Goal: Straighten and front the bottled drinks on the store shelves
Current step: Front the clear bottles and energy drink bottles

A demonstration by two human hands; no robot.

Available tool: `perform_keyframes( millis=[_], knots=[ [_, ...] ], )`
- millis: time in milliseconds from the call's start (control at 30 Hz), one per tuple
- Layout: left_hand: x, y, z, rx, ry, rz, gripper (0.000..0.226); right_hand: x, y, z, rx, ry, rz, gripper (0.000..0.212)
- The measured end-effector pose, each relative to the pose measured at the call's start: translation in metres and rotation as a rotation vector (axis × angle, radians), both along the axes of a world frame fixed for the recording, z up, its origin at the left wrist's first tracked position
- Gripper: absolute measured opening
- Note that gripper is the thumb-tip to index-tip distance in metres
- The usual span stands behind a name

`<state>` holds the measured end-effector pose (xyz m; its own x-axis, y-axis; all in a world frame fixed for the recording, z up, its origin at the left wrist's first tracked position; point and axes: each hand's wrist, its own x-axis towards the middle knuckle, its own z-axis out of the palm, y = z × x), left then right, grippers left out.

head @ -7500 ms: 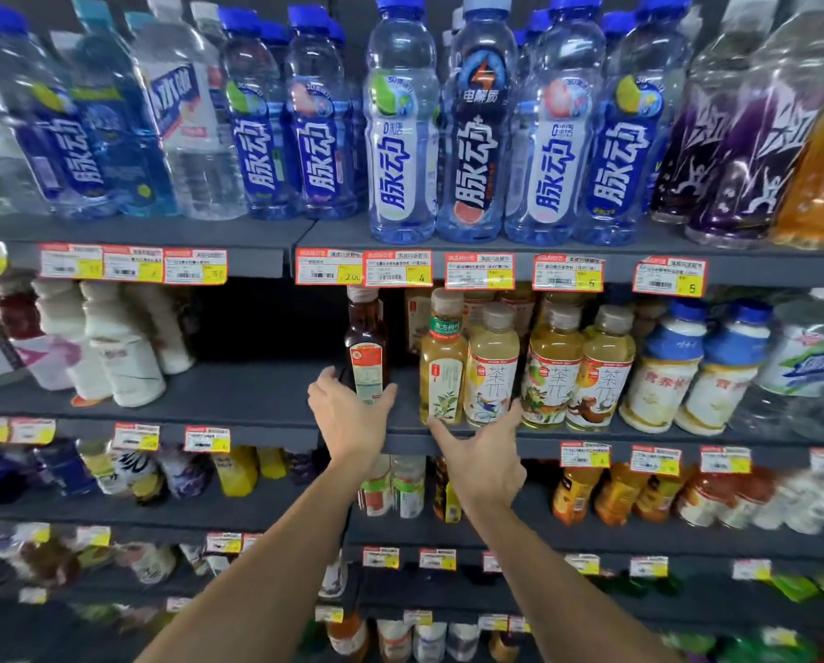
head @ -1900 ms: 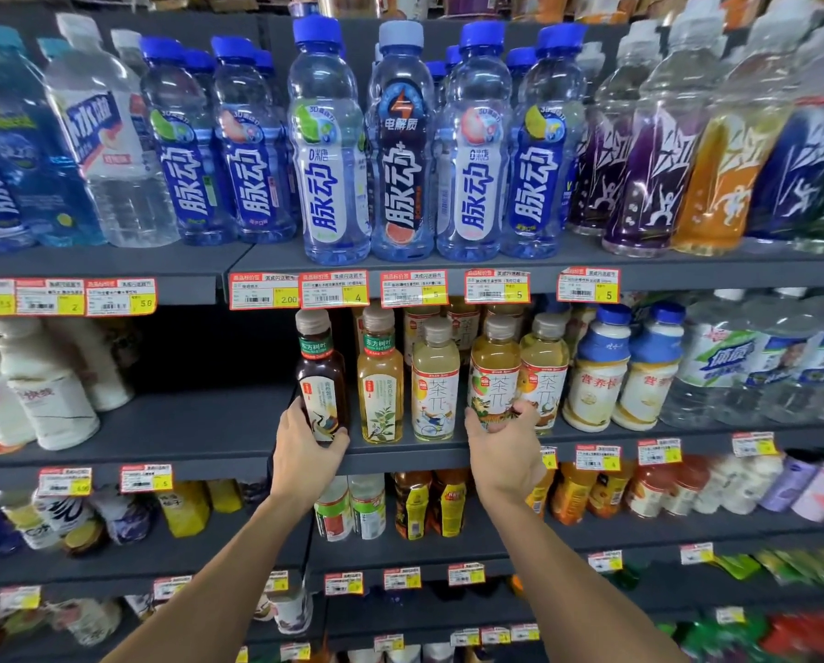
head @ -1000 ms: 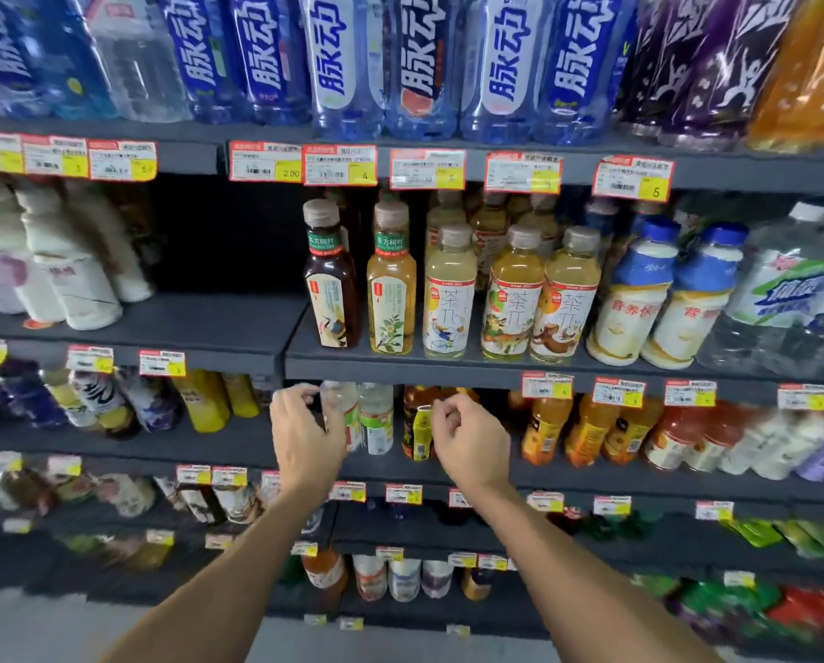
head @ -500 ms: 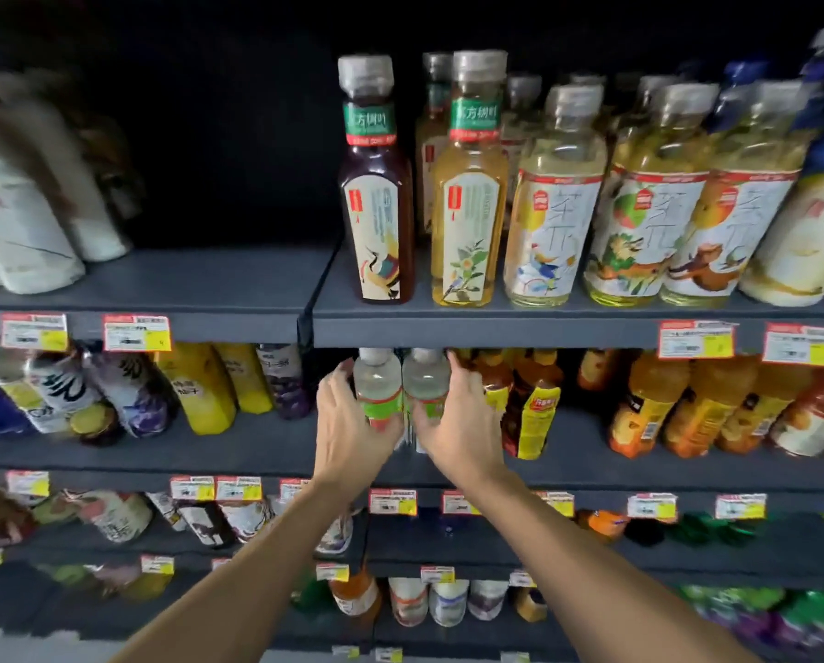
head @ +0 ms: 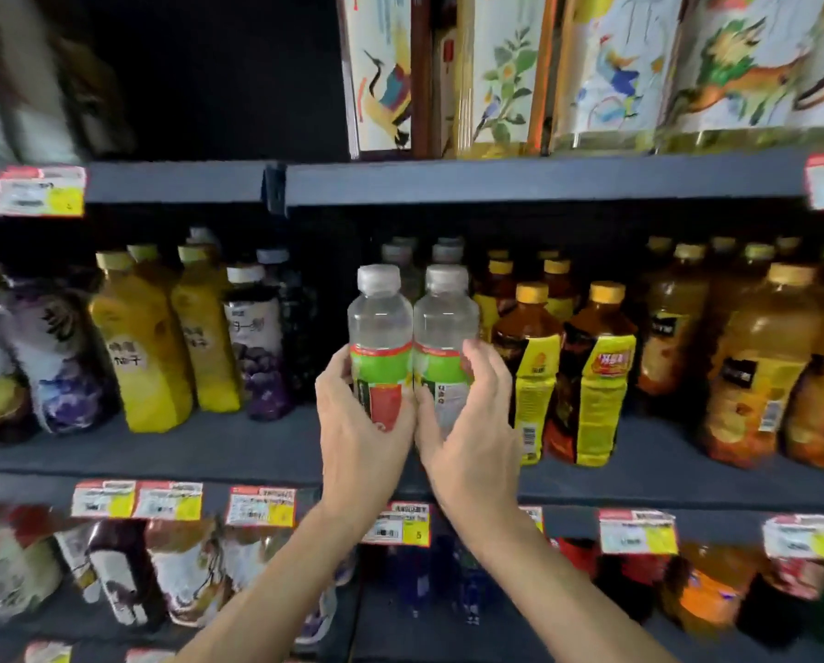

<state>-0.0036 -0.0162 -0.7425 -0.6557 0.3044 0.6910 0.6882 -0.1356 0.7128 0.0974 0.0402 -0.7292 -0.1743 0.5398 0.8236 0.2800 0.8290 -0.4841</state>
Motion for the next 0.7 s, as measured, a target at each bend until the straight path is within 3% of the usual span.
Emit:
perform_keyframes(
  millis=[233,467,700],
  knots=[
    [-0.008,0.005,-0.011,0.05,0.105,0.029,0.064,-0.004,0.013,-0.026,0.127,-0.005,-0.209,0.067],
    [-0.012,0.003,-0.01,0.042,0.021,-0.085,0.053,-0.005,0.01,-0.032,0.224,-0.064,-0.259,0.07],
    [-0.028,-0.01,-0.002,-0.018,-0.033,-0.159,0.059,0.008,0.015,-0.029,0.155,-0.042,-0.06,0.069]
  ],
)
